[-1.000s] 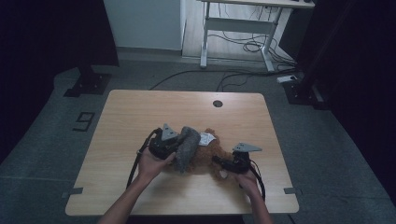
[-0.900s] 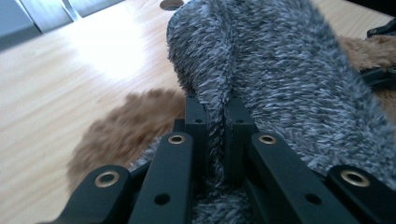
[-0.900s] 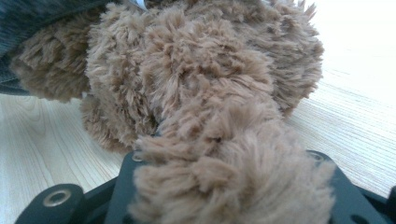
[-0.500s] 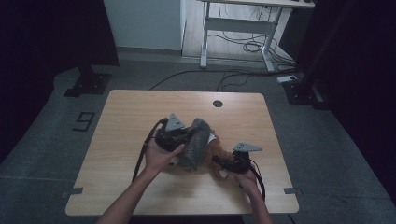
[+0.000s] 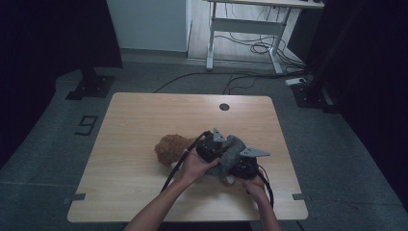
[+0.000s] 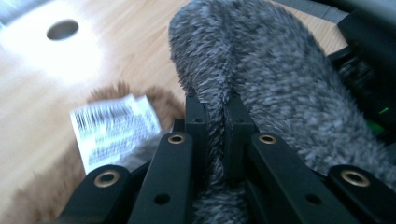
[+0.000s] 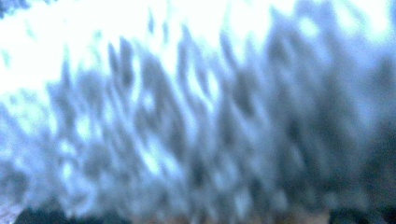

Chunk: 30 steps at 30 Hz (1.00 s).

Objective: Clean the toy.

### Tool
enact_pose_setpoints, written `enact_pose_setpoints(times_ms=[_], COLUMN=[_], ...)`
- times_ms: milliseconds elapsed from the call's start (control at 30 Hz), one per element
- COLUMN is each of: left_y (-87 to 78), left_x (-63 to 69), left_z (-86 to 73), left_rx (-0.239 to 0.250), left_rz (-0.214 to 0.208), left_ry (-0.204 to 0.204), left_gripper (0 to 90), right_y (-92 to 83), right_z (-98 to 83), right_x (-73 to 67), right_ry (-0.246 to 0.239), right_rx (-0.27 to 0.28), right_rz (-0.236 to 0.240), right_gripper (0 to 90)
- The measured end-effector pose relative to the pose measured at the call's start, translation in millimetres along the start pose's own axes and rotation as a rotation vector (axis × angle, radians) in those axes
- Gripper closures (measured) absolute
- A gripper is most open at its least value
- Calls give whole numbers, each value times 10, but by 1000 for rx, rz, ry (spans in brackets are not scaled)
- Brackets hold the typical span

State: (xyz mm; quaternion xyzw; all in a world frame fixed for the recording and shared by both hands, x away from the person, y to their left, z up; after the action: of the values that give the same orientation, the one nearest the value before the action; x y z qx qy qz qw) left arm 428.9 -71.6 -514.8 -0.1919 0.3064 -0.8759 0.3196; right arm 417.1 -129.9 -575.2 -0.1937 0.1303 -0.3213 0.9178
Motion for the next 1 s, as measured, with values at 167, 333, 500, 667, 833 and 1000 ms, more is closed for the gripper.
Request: enact_pose_setpoints(times_ms=[167,333,500,667,833,1000], left_y=[-211,-446,-704,-897,-1078,-1190], left_x=[-186,-482,-741,-1042,-1217,-1393], left_z=[-33,-124,-232,-418,-549,-716], left_rx=[38,64,99,97,126,136], left_rz=[55,152,205,259,273,279], left_ry=[4,-14,-38,-78,-123,-183], left_gripper=[826,828,829,828,828,828], right_y=[-4,-6,-6,-5,-1,-3], right_z=[3,3,3,2,1,-2], right_x=[4,19,21,25,23,24], right_ry=[-9,-4,-1,11,12,17], right_rx=[-2,-2,-1,1,2,0], right_rz=[-8,-14,-13,-11,-10,-5], right_gripper=[590,590,590,589,589,588])
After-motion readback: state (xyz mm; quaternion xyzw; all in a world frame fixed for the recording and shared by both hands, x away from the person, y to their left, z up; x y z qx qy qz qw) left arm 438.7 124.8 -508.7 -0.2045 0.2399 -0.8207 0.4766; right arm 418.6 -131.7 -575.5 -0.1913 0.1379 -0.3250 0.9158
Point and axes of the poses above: each handheld gripper's, and its own axes: y roughly forward along the jaws, z roughly out of its top, x roughly to its right, the point moved 10 cm from there along y, roughly forward along the jaws, and after that the axes turned 9 degrees about -y, right-handed, at the moved point
